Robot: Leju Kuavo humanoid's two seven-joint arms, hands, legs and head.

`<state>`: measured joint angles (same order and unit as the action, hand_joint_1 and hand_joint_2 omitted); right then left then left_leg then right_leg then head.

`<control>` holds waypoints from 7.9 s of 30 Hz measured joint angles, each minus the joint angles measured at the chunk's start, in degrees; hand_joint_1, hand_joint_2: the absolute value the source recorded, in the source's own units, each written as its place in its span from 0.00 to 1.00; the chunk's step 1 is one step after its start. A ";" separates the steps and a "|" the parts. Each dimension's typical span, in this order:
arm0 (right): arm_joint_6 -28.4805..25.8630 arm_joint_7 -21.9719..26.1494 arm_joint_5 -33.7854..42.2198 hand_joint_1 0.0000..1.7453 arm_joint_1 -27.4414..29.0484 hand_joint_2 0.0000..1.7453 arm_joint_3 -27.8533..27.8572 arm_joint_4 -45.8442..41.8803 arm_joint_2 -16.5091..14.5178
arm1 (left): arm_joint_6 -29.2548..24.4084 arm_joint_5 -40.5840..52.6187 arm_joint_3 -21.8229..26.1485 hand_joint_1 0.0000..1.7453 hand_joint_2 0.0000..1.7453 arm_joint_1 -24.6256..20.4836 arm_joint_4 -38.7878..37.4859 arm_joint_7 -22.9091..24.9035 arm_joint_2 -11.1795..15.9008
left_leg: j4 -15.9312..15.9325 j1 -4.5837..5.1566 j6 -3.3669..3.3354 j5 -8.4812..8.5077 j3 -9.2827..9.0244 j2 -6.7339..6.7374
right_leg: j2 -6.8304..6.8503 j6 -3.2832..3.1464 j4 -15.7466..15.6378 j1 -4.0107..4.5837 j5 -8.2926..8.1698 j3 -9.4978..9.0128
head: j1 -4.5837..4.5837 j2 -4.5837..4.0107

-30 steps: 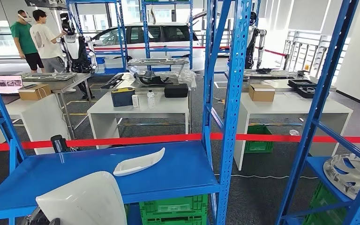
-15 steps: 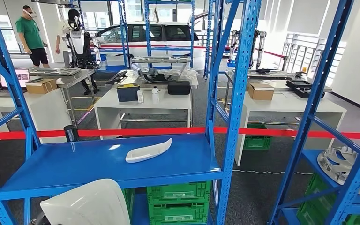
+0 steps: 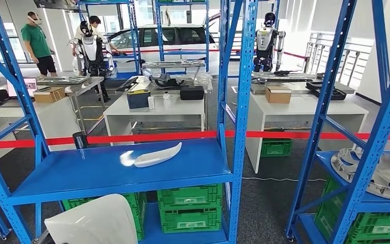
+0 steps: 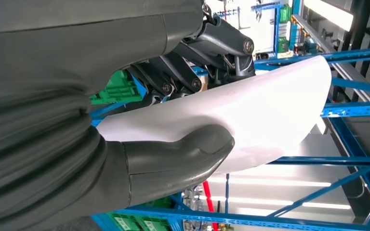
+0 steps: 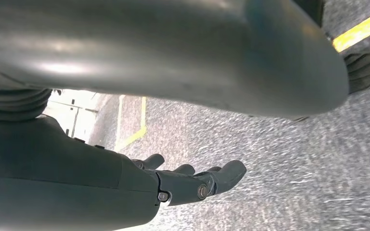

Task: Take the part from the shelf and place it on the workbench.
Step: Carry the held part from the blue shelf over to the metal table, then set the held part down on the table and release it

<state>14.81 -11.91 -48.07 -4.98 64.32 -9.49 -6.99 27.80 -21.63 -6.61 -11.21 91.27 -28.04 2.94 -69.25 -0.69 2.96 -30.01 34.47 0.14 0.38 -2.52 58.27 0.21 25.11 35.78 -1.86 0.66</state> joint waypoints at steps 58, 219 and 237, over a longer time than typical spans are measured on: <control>1.67 3.90 -1.03 0.00 0.04 0.00 0.04 -0.22 0.31 | -8.08 10.34 1.89 1.00 1.00 1.24 1.18 1.24 -2.21 | -3.45 0.14 -0.40 -2.66 6.61 -0.39 | 2.46 -0.91 -1.98 0.57 3.61 -5.57 | 1.09 0.00; 2.98 7.13 -5.86 0.00 0.65 0.00 -2.66 -0.48 -2.12 | -21.86 13.44 22.39 1.00 1.00 11.82 19.37 -12.10 -3.15 | 9.80 0.22 -1.64 3.85 0.00 4.02 | 7.56 1.40 0.57 0.07 4.98 -5.58 | 0.72 0.00; 3.13 8.08 -6.18 0.00 0.92 0.00 -2.67 -0.49 -2.86 | -28.28 18.64 24.02 1.00 1.00 14.26 24.50 -12.13 -5.90 | 9.43 -0.08 -0.75 5.58 2.59 -6.56 | -2.61 0.26 0.19 -0.47 4.60 -5.76 | 0.68 0.00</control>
<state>17.94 -3.84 -54.25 -4.07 61.66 -9.98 -9.86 -0.48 -2.99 17.41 3.05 115.77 -40.16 -2.96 -59.82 -0.77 2.21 -24.42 37.05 -6.42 -2.23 -2.26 58.45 -0.26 29.71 30.02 -1.18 0.66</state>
